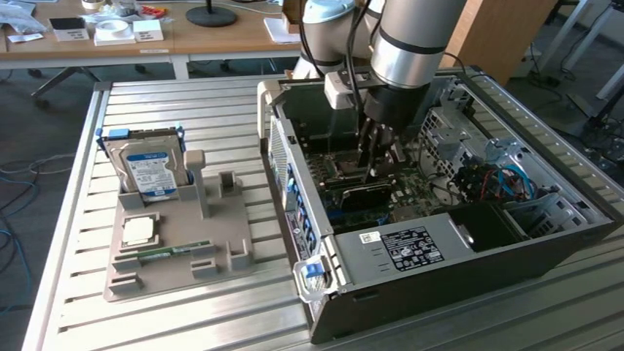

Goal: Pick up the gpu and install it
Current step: 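Insert the gpu into the slot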

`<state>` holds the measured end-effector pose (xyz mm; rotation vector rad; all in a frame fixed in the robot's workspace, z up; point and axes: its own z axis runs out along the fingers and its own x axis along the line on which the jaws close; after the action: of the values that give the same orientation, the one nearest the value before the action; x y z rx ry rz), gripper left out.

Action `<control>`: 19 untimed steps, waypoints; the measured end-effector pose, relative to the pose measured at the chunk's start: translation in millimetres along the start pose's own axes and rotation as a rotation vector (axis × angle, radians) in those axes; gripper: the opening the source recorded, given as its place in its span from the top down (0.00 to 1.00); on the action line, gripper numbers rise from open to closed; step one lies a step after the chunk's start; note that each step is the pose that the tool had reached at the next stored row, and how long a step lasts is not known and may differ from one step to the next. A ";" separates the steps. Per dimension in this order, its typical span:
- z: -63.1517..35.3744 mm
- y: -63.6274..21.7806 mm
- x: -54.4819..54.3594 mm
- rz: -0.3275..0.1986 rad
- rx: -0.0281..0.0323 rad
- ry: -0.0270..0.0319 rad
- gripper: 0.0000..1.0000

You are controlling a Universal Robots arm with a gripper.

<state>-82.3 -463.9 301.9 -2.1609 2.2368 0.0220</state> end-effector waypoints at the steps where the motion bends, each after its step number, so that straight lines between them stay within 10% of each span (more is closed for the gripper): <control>1: -0.1 0.0 0.0 0.000 0.0001 -0.0002 0.60; 19: -22.4 -0.2 -0.7 0.000 0.0000 0.0000 0.60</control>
<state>-82.3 -463.9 324.3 -2.1608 2.2369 0.0221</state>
